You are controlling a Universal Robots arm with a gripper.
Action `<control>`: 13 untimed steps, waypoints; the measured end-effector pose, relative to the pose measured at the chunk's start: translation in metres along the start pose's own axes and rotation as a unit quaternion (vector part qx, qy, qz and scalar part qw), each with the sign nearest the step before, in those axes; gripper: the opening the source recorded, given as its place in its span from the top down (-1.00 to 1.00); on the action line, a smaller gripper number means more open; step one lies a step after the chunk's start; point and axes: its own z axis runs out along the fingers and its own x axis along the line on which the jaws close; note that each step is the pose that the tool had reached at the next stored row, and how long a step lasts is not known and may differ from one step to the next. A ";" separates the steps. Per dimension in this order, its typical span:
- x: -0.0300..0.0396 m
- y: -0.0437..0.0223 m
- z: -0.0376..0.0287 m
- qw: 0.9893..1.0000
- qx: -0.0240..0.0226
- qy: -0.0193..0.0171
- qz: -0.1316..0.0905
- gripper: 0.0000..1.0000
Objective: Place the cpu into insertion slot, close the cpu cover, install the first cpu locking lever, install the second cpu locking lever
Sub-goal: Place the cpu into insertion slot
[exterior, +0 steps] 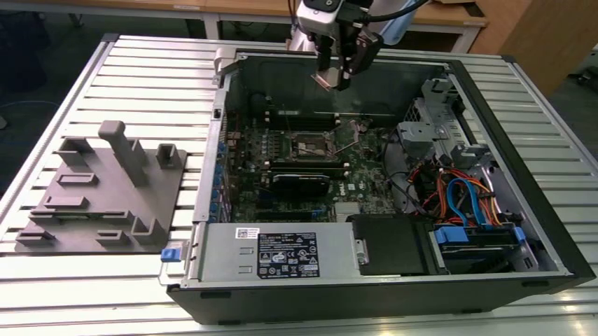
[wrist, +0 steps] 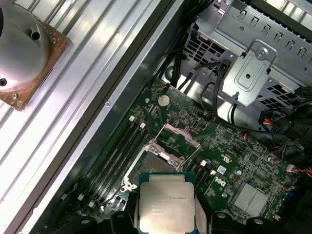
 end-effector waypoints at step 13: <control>0.0000 0.0000 0.0004 0.998 0.001 -0.003 0.055 -0.07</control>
